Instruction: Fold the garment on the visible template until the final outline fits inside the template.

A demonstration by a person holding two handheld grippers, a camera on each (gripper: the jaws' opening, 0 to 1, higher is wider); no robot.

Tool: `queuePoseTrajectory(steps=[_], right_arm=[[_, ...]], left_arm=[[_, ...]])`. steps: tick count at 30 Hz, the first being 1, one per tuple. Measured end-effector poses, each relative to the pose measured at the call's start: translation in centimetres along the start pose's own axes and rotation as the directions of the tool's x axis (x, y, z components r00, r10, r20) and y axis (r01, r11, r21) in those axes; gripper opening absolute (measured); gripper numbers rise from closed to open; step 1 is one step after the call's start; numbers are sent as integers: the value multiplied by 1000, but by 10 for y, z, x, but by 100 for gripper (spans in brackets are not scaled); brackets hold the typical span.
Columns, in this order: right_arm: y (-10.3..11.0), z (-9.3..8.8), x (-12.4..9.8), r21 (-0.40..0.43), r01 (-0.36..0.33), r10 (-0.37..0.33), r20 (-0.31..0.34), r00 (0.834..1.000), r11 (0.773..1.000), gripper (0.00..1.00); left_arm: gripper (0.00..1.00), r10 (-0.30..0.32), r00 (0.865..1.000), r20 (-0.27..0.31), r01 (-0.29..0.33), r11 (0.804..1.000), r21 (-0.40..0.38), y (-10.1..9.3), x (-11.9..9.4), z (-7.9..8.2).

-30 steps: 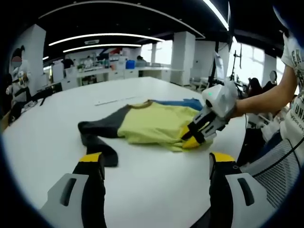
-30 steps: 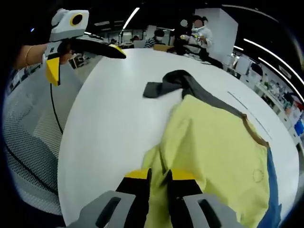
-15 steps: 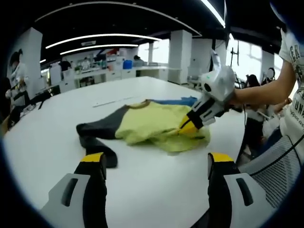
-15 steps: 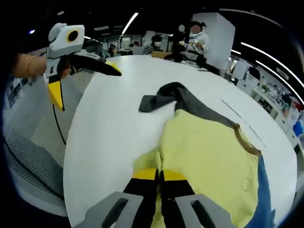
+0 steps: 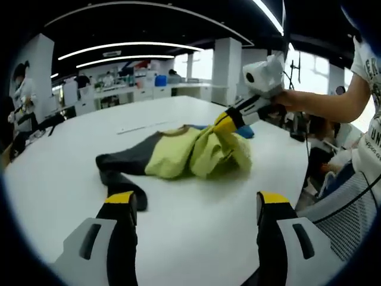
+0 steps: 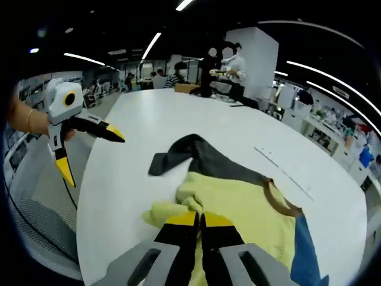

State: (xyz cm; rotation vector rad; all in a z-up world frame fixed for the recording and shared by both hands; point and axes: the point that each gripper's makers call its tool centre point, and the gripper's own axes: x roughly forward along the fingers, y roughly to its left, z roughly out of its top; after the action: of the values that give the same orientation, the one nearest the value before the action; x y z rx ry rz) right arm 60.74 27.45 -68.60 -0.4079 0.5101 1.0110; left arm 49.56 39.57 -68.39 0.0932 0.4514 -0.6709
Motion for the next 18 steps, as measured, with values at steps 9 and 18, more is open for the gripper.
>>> queuePoseTrajectory(steps=[9,18], right_arm=[[-49,-18,14,94,51,-49,-33,998,994,0],[-77,-40,27,126,83,-73,-86,994,988,0]], left_arm=[[73,0,1000,-3,0,1000,-19,4,5,-2],[68,-4,1000,-6,3,999,-37,6,13,-1]])
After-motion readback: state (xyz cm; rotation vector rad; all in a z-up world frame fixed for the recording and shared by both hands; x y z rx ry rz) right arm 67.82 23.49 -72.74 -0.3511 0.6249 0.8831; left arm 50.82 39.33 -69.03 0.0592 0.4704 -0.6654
